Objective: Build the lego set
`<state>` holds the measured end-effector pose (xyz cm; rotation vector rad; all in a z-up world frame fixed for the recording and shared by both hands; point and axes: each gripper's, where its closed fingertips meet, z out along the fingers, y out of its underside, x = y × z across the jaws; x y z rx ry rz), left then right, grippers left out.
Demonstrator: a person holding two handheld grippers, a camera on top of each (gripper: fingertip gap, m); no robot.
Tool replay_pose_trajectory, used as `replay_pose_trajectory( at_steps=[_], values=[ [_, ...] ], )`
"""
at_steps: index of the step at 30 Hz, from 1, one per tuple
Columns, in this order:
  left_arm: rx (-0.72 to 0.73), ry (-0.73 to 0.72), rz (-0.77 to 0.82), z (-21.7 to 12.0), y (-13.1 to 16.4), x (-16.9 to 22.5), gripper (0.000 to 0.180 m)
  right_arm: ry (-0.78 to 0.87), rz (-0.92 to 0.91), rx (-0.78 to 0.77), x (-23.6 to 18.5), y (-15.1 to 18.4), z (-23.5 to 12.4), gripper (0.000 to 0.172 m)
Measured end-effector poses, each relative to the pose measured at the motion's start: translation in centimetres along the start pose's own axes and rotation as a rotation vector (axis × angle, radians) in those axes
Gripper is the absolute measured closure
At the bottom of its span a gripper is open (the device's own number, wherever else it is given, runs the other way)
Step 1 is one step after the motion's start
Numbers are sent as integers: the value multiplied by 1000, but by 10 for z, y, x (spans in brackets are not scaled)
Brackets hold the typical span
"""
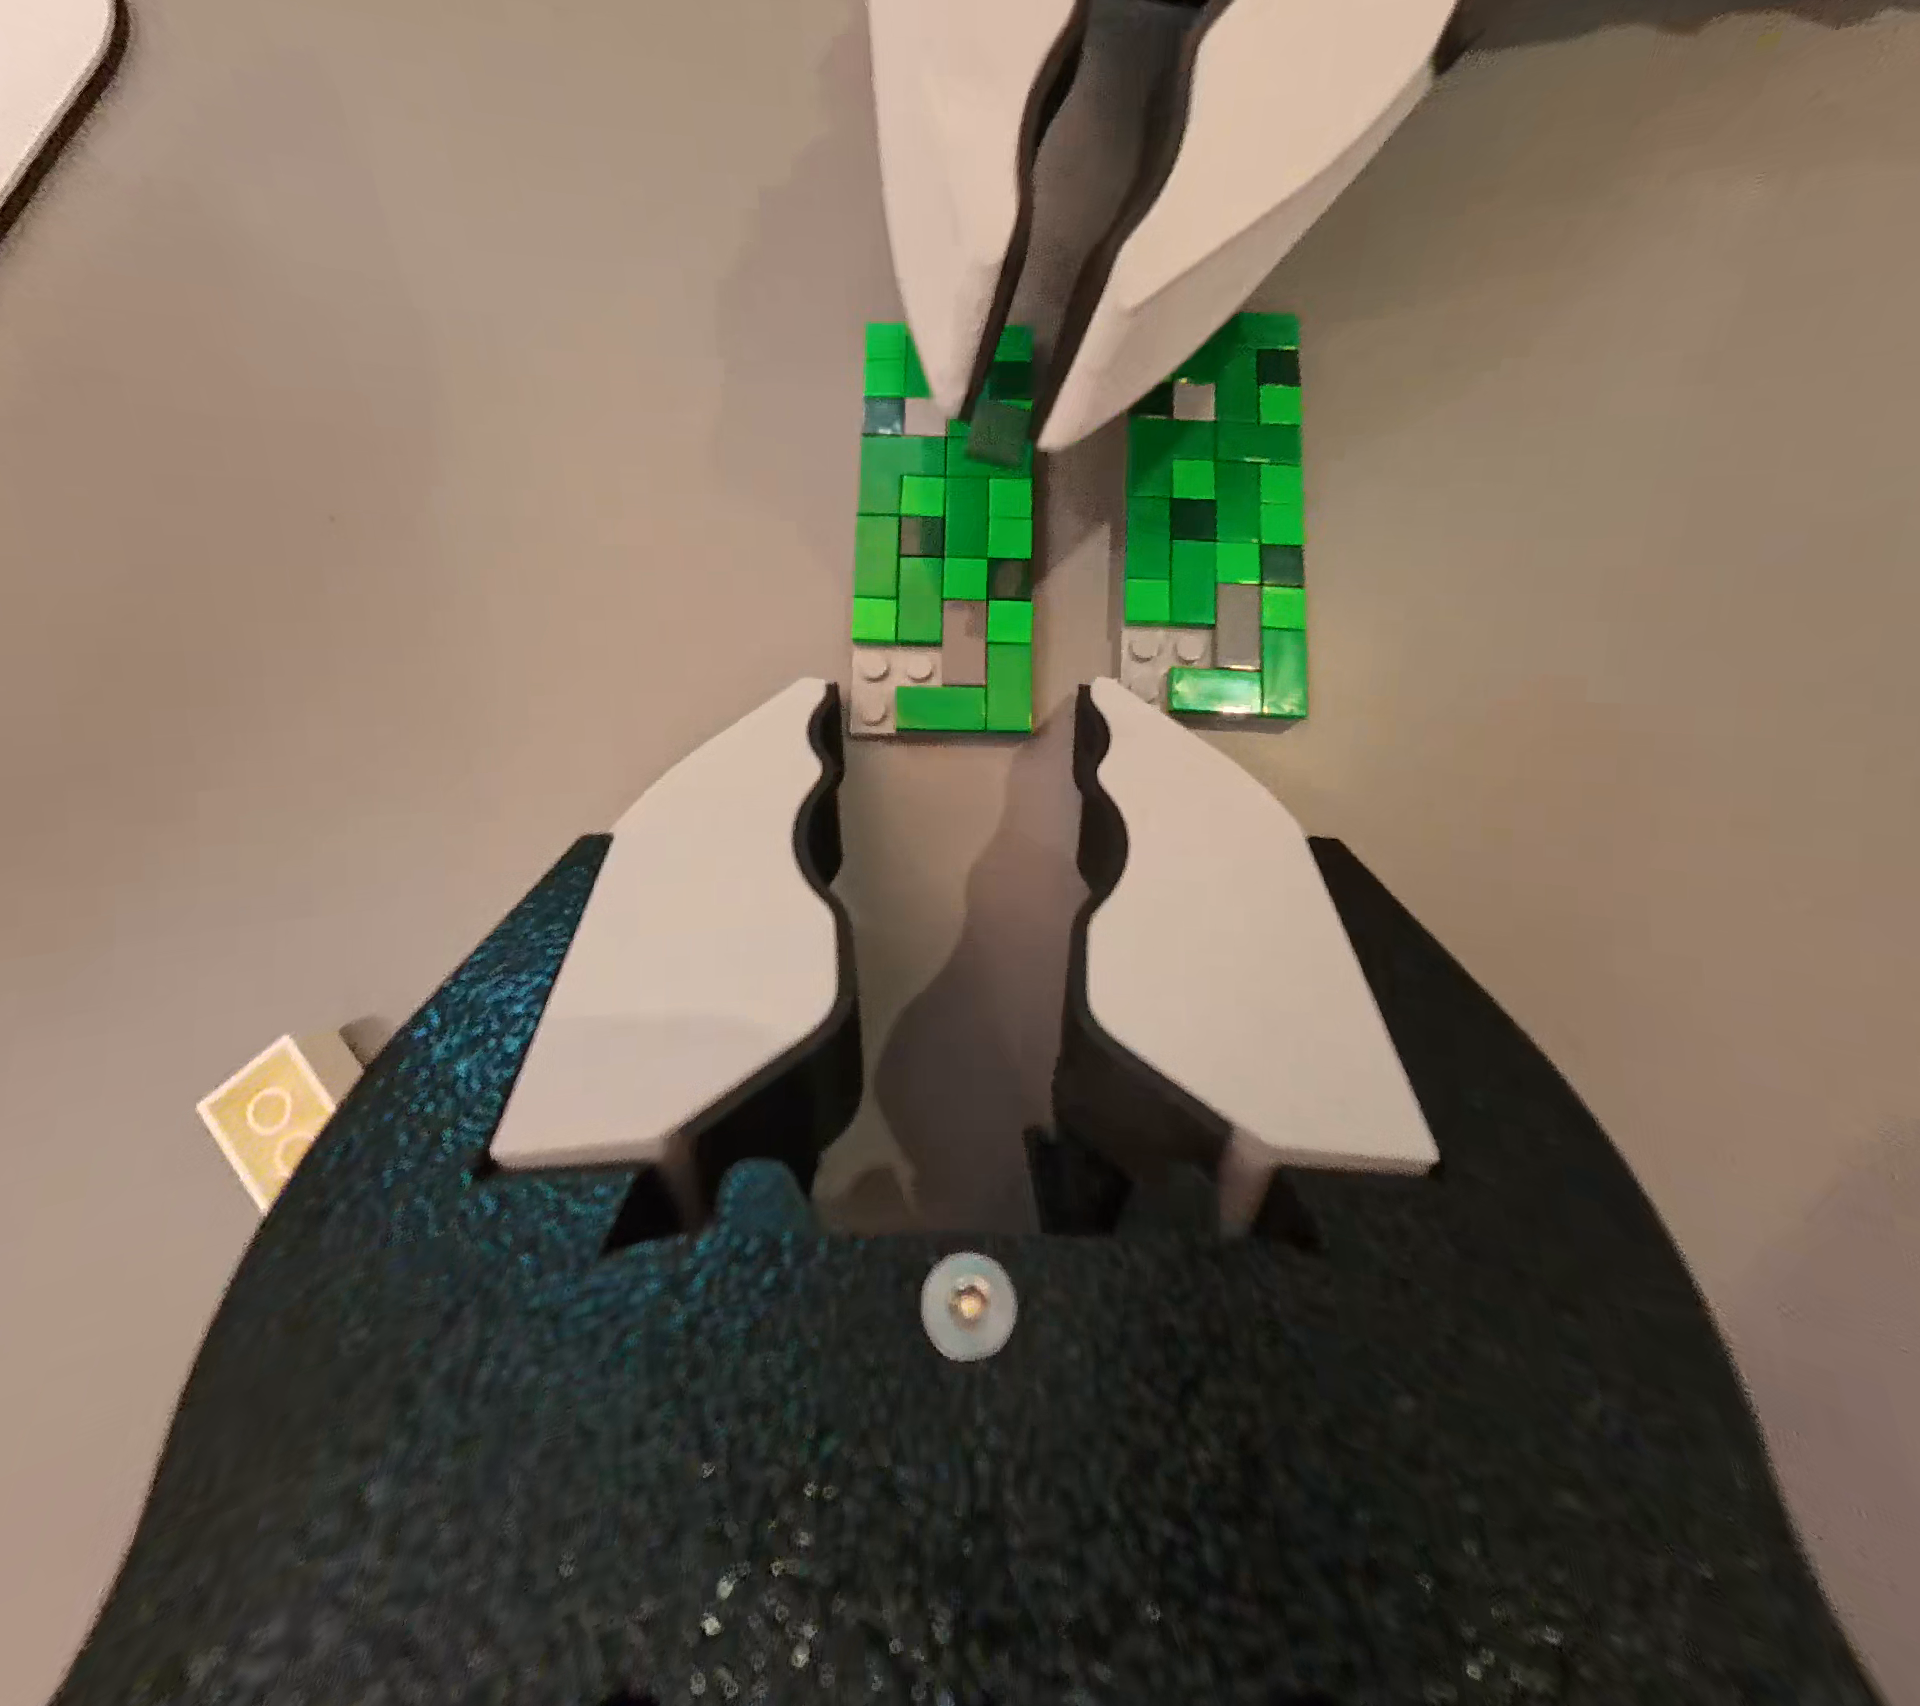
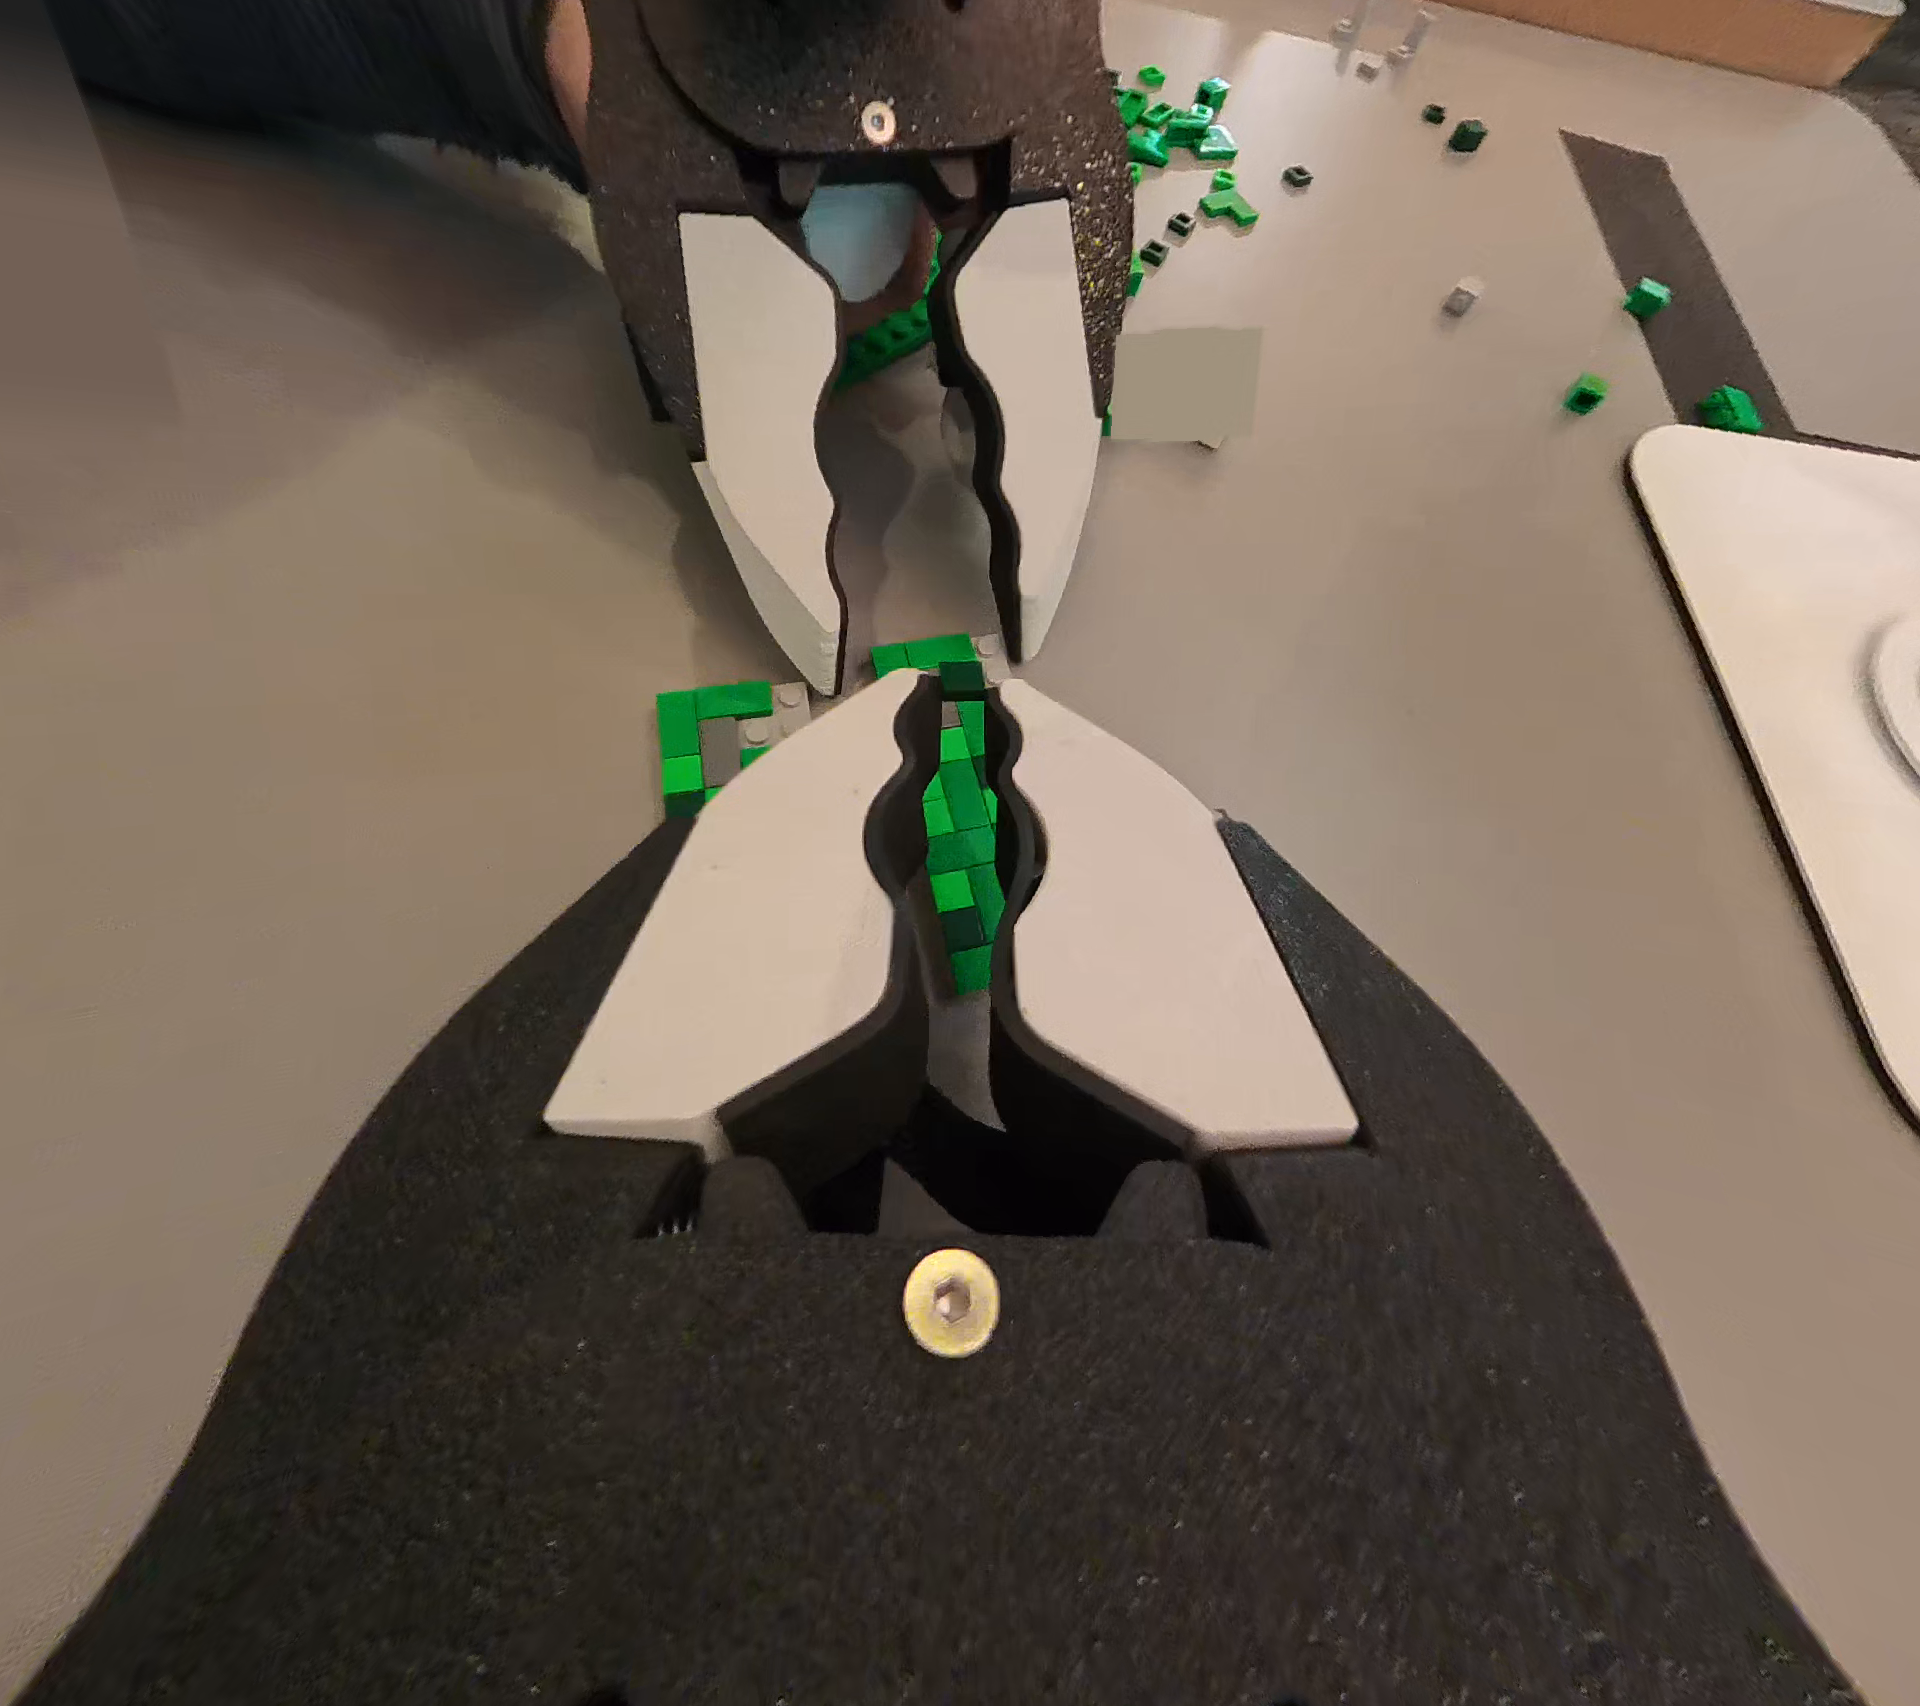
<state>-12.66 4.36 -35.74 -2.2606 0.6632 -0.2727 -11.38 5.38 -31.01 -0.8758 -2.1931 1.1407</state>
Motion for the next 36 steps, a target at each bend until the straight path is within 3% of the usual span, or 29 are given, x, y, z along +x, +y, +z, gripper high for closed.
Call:
replay_pose_trajectory(
  at_steps=[3,13,36],
  values=[
    [-6,13,18,1,-1,4,148,-31,-37,-30,0,2,6,165],
    [59,-16,112,-1,-4,4,149,-130,-140,-184,-6,16,25,164],
    [71,-17,133,-2,-4,5,149,-116,-212,-256,-5,17,27,163]
  ],
)
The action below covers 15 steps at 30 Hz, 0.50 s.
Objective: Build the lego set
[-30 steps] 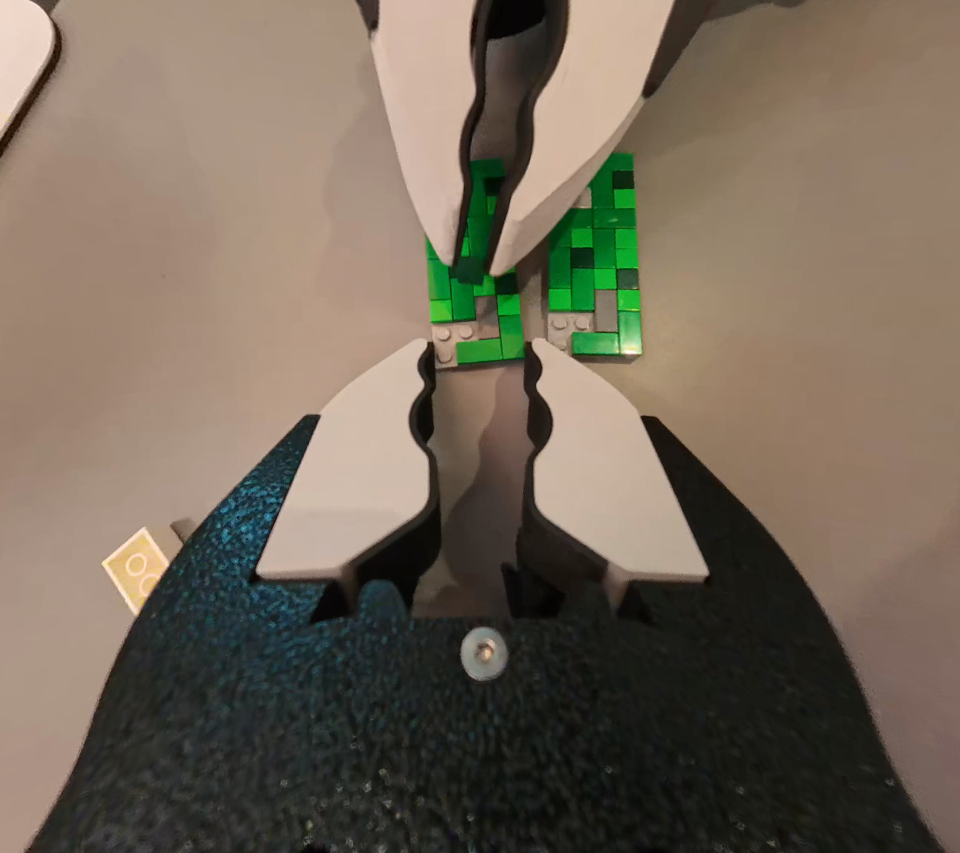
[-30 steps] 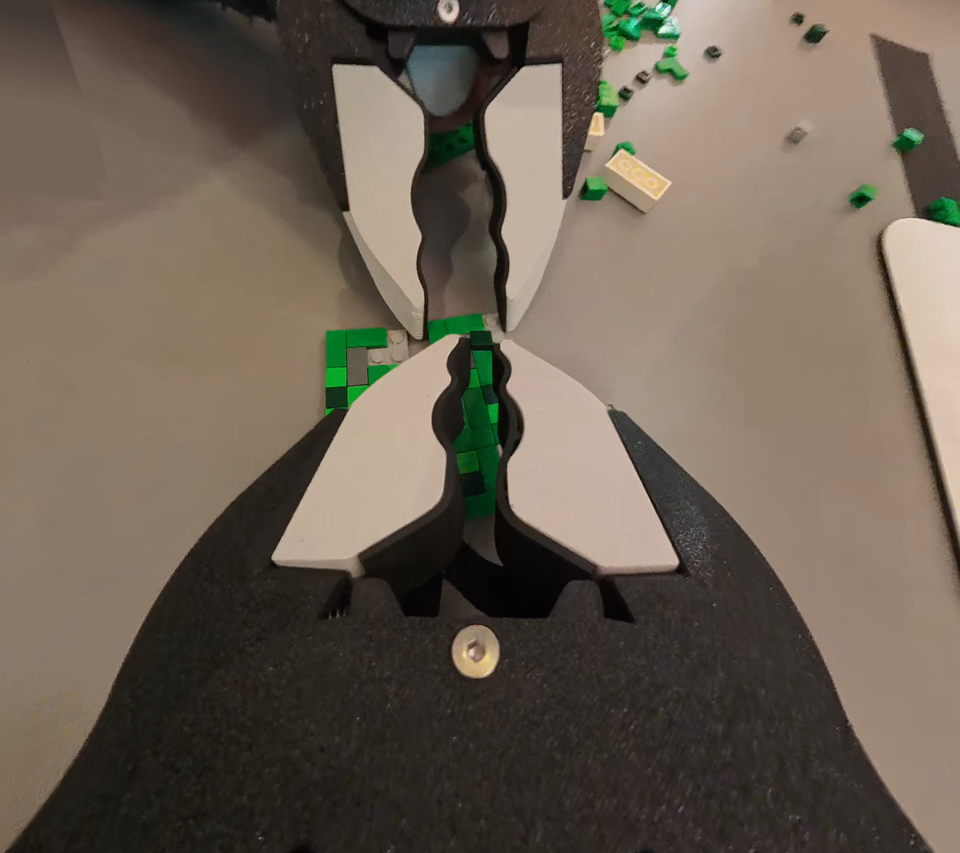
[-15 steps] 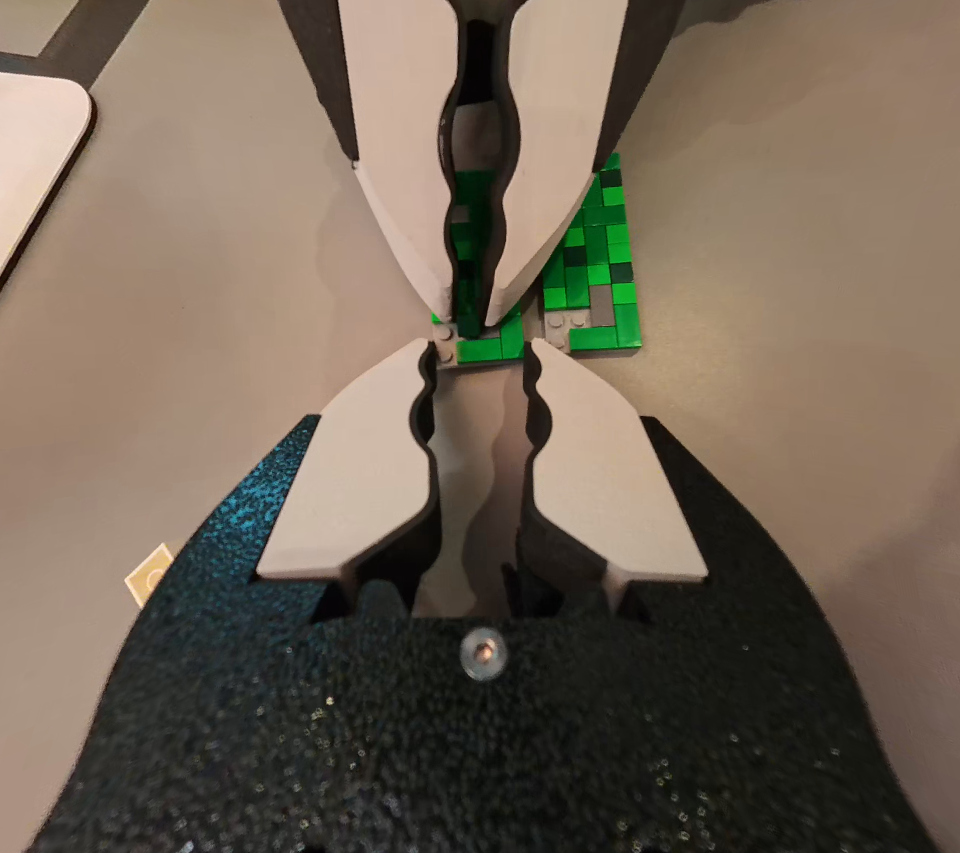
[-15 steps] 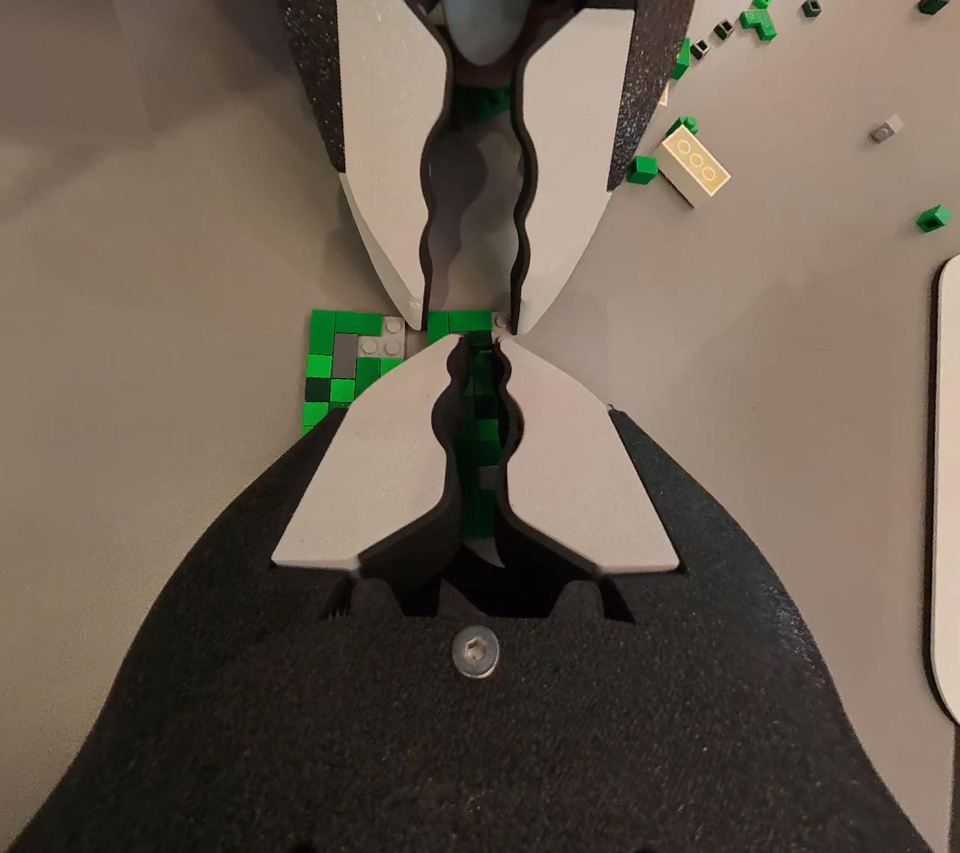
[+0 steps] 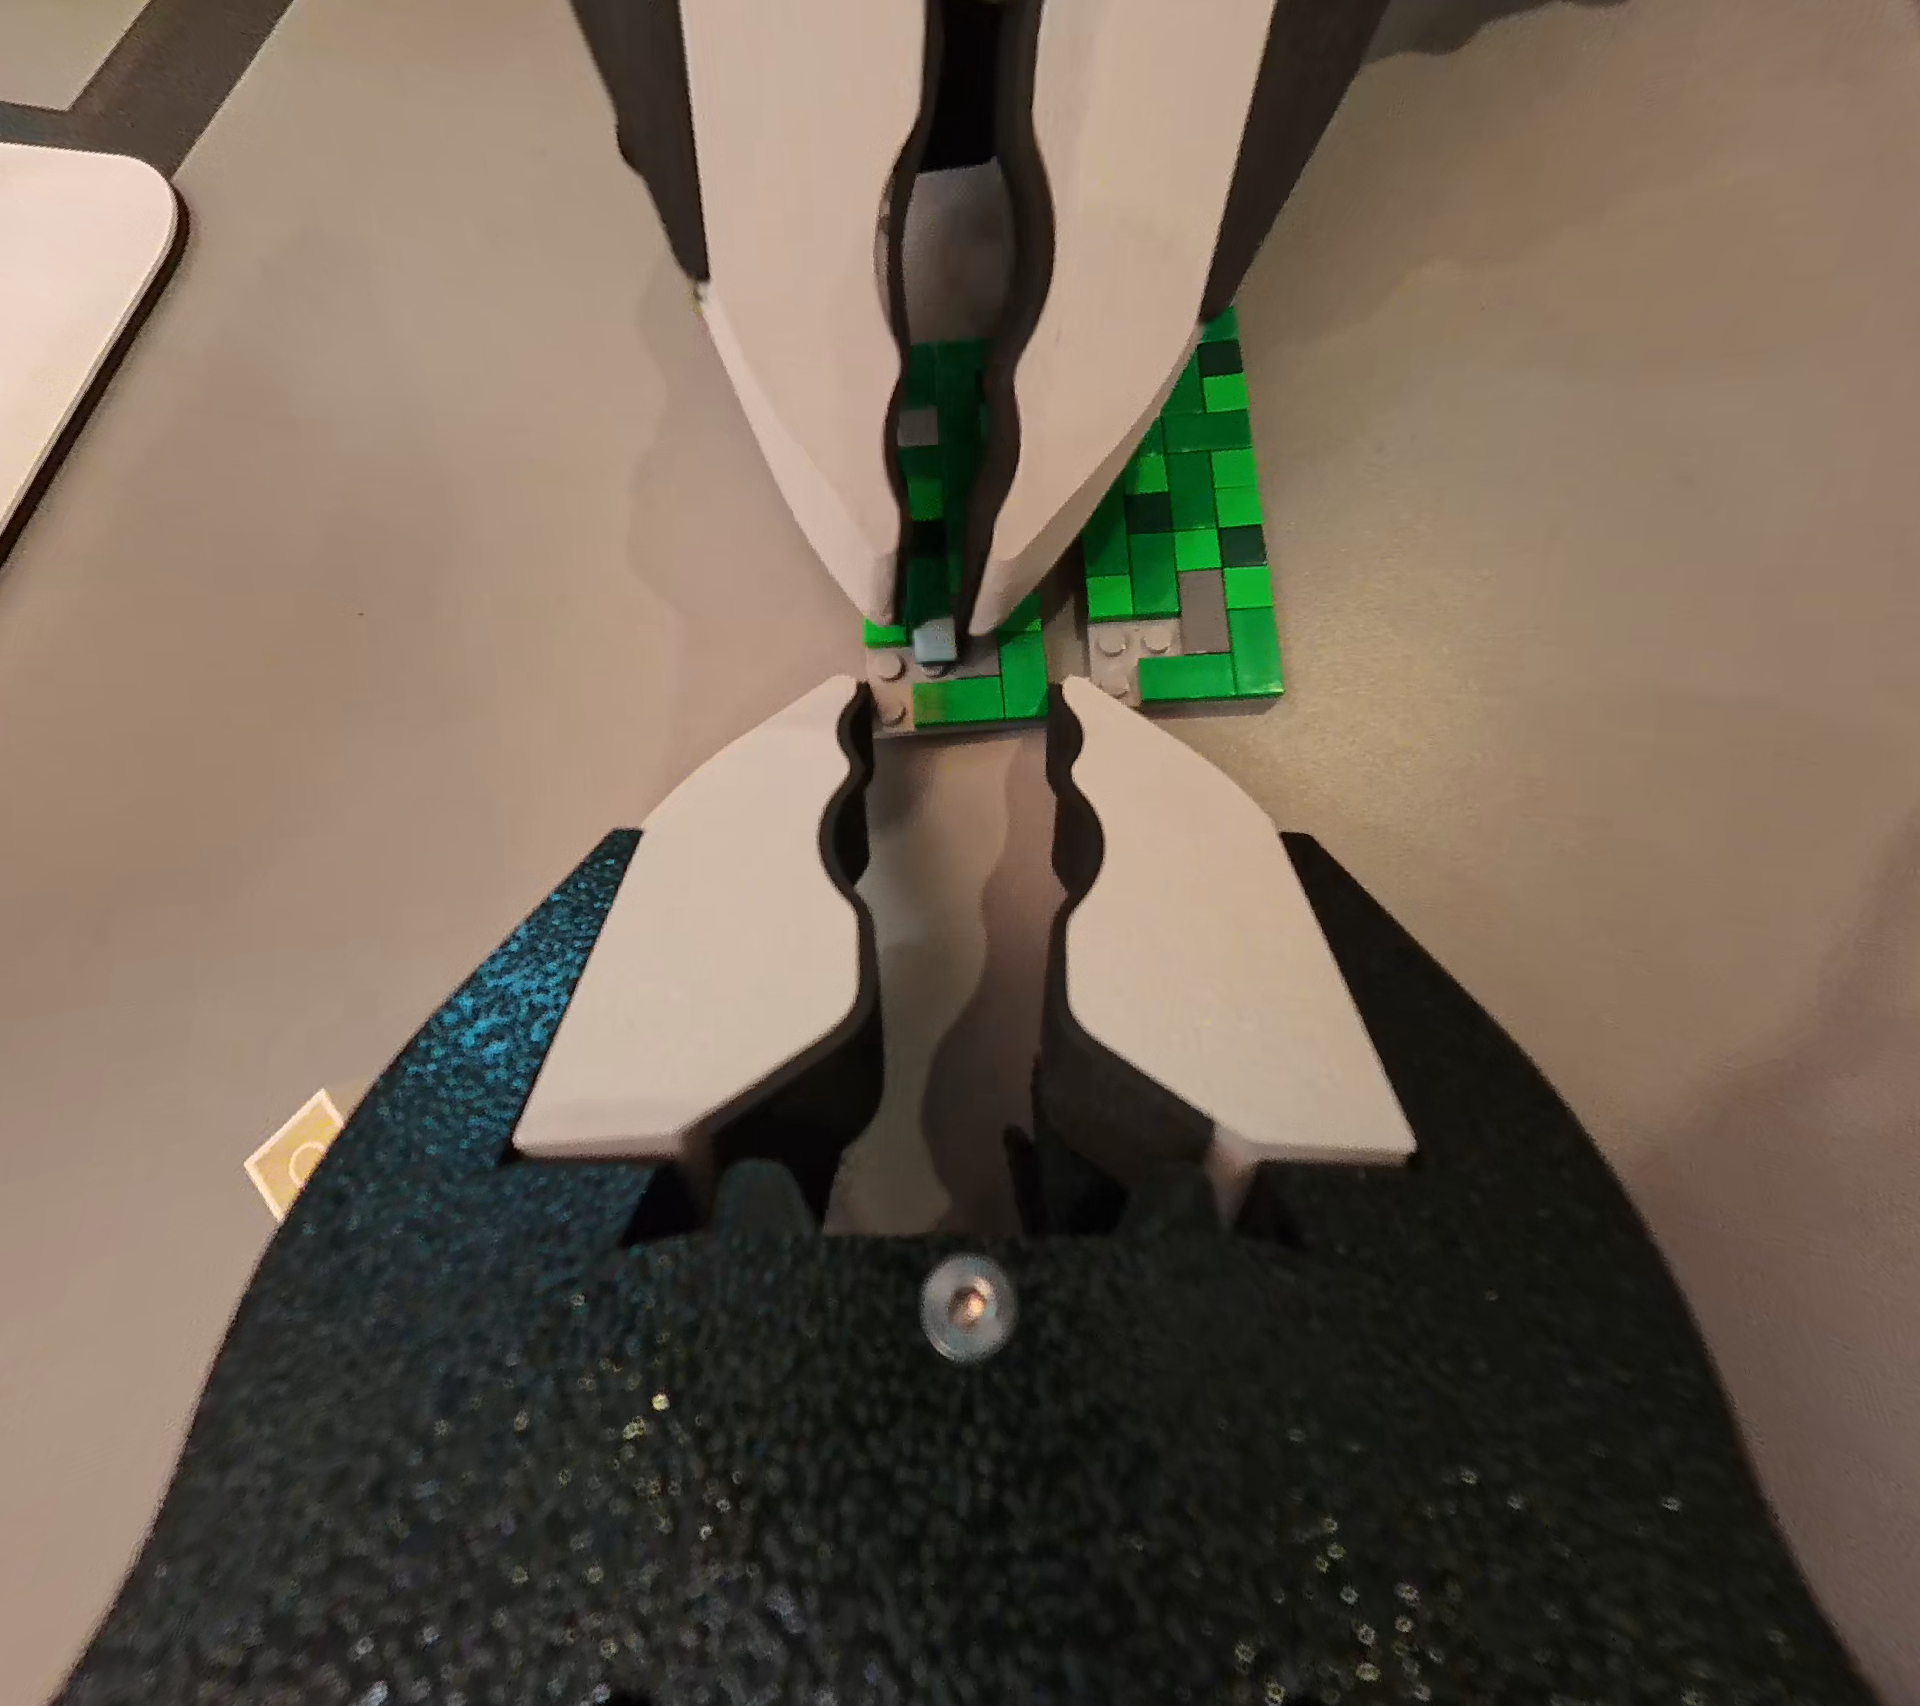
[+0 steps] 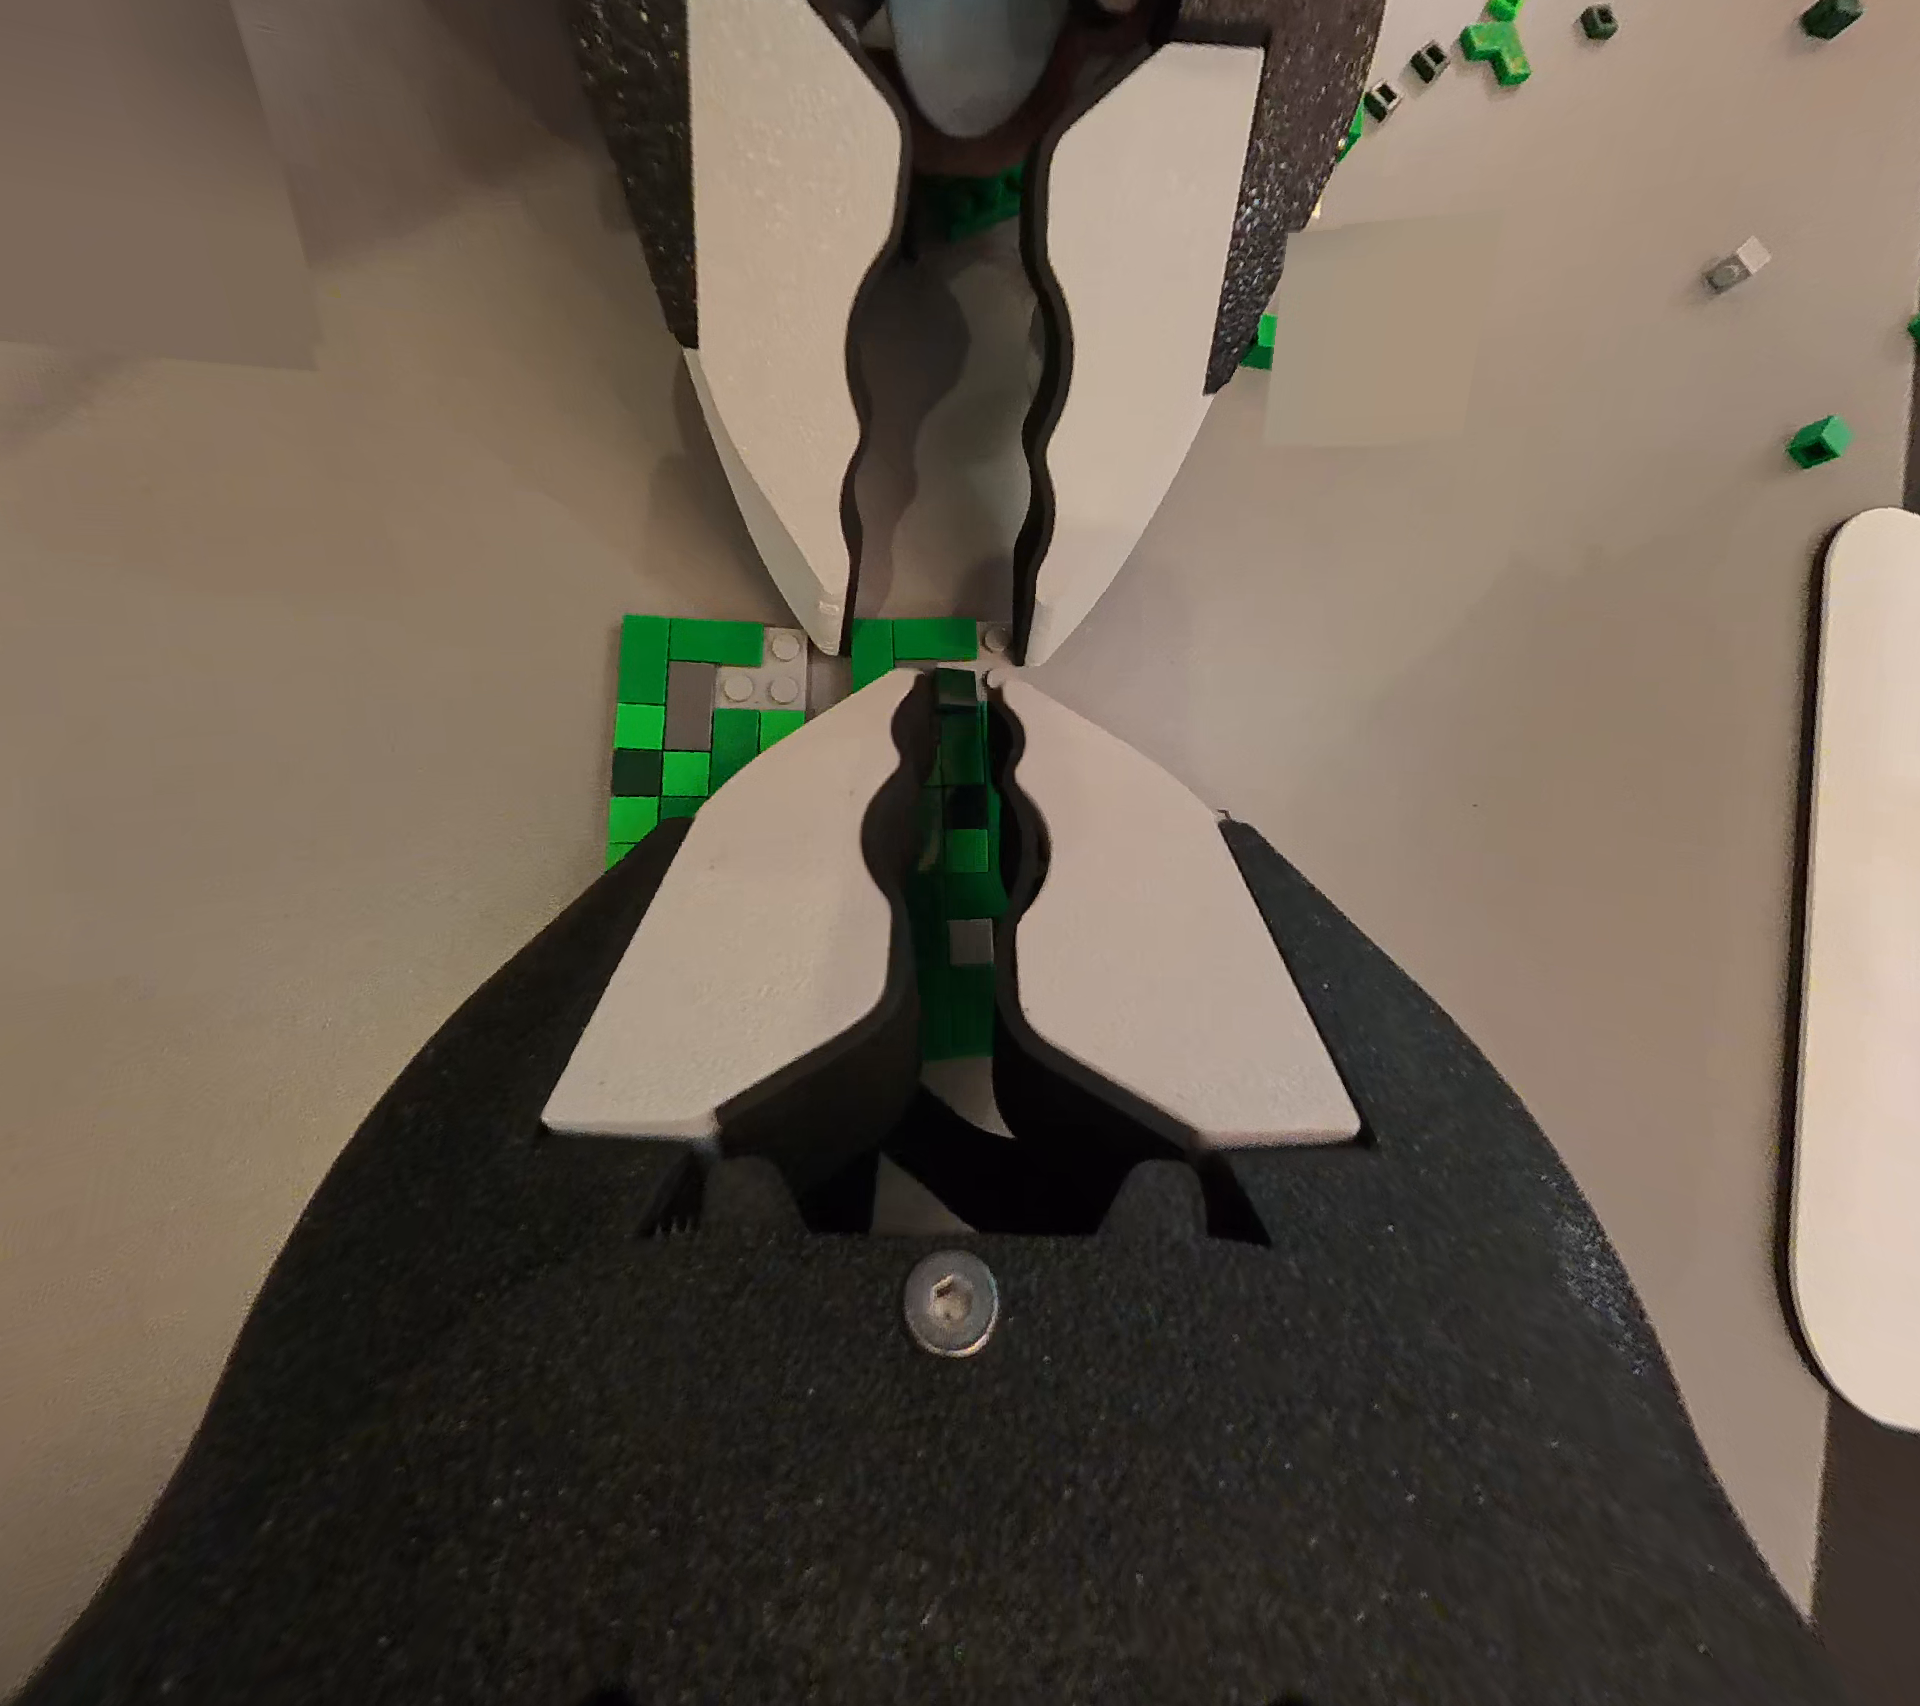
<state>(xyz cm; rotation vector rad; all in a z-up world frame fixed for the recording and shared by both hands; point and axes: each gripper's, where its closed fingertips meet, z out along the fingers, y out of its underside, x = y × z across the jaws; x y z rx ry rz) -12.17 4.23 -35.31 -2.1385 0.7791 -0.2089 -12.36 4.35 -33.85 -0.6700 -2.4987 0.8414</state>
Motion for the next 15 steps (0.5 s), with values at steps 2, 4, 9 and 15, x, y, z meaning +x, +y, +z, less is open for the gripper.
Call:
replay_pose_trajectory(
  at_steps=[2,4,9,15],
  values=[
    [0,0,-1,0,0,0,149,-6,4,12,-1,-2,-2,166],
    [0,1,-2,1,0,0,149,-8,-1,6,-2,-2,-2,169],
    [0,4,-8,1,0,0,149,-3,-19,-10,-3,0,2,172],
    [0,5,-8,1,0,0,149,5,-27,-7,-2,-2,4,172]
  ],
)
